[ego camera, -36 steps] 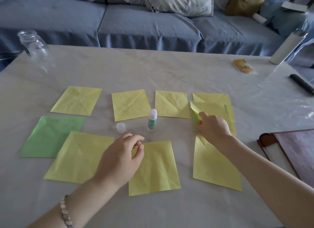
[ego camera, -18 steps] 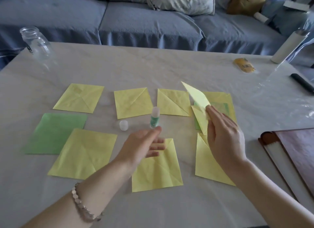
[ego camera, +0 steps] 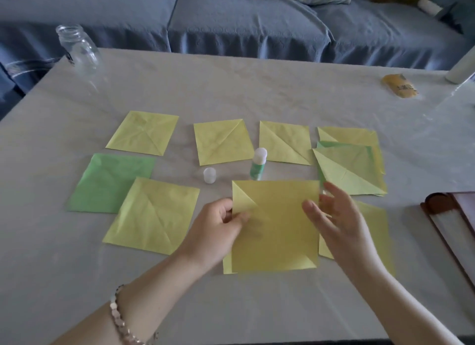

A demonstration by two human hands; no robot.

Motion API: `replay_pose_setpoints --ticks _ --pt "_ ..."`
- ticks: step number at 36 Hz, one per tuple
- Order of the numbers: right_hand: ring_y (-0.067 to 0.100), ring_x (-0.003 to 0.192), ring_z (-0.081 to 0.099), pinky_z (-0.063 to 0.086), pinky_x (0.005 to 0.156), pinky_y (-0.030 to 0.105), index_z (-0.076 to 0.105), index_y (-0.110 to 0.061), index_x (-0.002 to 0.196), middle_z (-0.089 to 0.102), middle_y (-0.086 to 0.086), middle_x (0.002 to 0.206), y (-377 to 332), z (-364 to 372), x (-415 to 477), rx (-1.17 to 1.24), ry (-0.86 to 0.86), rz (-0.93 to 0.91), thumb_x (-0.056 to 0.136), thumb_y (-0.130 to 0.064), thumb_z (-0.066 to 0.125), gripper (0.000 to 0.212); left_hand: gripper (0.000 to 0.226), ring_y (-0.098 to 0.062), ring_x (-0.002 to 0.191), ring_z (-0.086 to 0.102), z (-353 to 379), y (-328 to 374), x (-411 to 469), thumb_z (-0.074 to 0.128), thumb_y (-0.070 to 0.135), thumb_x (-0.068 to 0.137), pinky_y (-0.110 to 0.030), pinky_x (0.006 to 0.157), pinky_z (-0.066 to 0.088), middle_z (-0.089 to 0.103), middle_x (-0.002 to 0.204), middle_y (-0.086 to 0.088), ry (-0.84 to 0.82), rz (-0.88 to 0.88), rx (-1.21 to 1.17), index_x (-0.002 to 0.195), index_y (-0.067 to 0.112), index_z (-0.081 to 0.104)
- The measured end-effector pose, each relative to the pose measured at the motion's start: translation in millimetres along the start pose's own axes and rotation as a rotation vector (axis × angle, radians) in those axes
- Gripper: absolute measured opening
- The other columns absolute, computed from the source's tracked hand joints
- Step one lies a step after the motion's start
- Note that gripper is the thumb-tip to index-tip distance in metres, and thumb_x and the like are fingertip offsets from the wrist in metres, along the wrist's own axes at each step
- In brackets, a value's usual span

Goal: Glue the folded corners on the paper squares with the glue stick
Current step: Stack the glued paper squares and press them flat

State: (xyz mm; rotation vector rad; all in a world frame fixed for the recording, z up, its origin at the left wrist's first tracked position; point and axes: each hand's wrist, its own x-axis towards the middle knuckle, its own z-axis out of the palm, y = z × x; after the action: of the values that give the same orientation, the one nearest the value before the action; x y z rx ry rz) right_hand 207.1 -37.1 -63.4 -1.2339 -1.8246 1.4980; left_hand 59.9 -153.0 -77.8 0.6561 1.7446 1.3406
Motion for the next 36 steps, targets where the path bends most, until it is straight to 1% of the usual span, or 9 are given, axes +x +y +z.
replay_pose_setpoints --ticks 2,3,7,11,13,17,25,29,36 --pt "0.007 0.071 0.068 0.051 0.060 0.016 0.064 -0.015 0.101 0.073 -0.003 0.080 -1.0 3.3 0.9 0.194 -0.127 0.141 0.069 -0.032 0.067 0.036 0.024 -0.004 0.064 0.064 -1.5 -4.6 -2.0 0.053 0.002 0.093 -0.017 0.061 0.049 0.071 0.068 0.007 -0.006 0.004 0.028 0.080 0.017 0.065" --pt "0.010 0.068 0.069 0.052 0.058 0.019 0.067 -0.011 0.095 0.074 0.000 0.077 1.0 5.8 0.2 0.210 -0.179 0.185 0.067 -0.030 0.068 0.033 0.022 -0.009 0.068 0.065 -2.3 -8.1 -2.0 0.053 0.002 0.093 -0.021 0.065 0.050 0.072 0.072 0.003 -0.005 0.005 0.042 0.081 0.016 0.066" --pt "0.020 0.071 0.071 0.057 0.064 0.032 0.070 -0.006 0.087 0.074 0.005 0.077 15.1 18.1 -0.5 0.087 -0.161 0.286 0.071 -0.024 0.074 0.024 0.007 -0.027 0.084 0.068 -7.4 -23.9 -0.5 0.059 0.012 0.091 -0.038 0.079 0.053 0.073 0.084 -0.007 0.029 0.031 0.093 0.093 0.008 0.064" --pt "0.020 0.067 0.070 0.058 0.066 0.036 0.070 -0.007 0.081 0.073 0.005 0.073 21.5 20.8 5.2 0.084 -0.061 0.308 0.072 -0.019 0.075 0.016 0.024 -0.012 0.086 0.064 -16.1 -46.3 2.2 0.063 0.010 0.088 -0.024 0.079 0.049 0.066 0.092 0.007 0.216 0.176 0.389 0.111 0.012 0.059" --pt "0.014 0.060 0.068 0.057 0.061 0.031 0.069 -0.010 0.078 0.072 -0.001 0.067 23.7 21.0 8.7 0.072 -0.022 0.310 0.072 -0.020 0.076 0.013 0.027 -0.018 0.092 0.062 -22.8 -57.0 3.8 0.064 0.008 0.084 -0.024 0.081 0.044 0.066 0.098 -0.004 0.282 0.350 0.612 0.111 0.004 0.062" --pt "0.005 0.049 0.063 0.052 0.048 0.021 0.067 -0.012 0.073 0.068 -0.009 0.055 27.3 24.7 16.2 -0.012 0.000 0.285 0.073 -0.023 0.076 0.015 0.040 -0.020 0.107 0.048 -29.5 -76.9 4.2 0.044 0.020 0.078 -0.029 0.088 0.036 0.065 0.111 -0.014 0.295 0.492 0.861 0.108 0.001 0.061" --pt "0.004 0.043 0.059 0.046 0.042 0.017 0.068 -0.008 0.069 0.065 -0.007 0.050 27.2 35.4 26.2 -0.101 -0.076 0.233 0.072 -0.018 0.077 0.014 0.042 -0.022 0.127 0.040 -27.5 -89.0 3.1 0.038 0.014 0.087 -0.039 0.103 0.028 0.060 0.125 -0.012 0.294 0.540 0.917 0.121 -0.001 0.058" --pt "0.008 0.046 0.061 0.050 0.048 0.023 0.070 -0.008 0.071 0.067 -0.005 0.054 28.1 34.5 30.8 -0.165 -0.083 0.234 0.071 -0.021 0.078 0.015 0.043 -0.021 0.130 0.039 -27.3 -91.5 3.2 0.036 0.019 0.092 -0.040 0.105 0.027 0.058 0.130 -0.009 0.279 0.526 0.945 0.126 0.002 0.055" --pt "0.006 0.047 0.063 0.050 0.044 0.019 0.069 -0.012 0.071 0.069 -0.006 0.057 25.7 34.3 32.2 -0.168 -0.131 0.258 0.073 -0.021 0.076 0.011 0.045 -0.018 0.135 0.033 -25.2 -92.2 3.2 0.034 0.023 0.093 -0.040 0.106 0.024 0.050 0.140 -0.003 0.264 0.511 0.996 0.130 0.007 0.055"
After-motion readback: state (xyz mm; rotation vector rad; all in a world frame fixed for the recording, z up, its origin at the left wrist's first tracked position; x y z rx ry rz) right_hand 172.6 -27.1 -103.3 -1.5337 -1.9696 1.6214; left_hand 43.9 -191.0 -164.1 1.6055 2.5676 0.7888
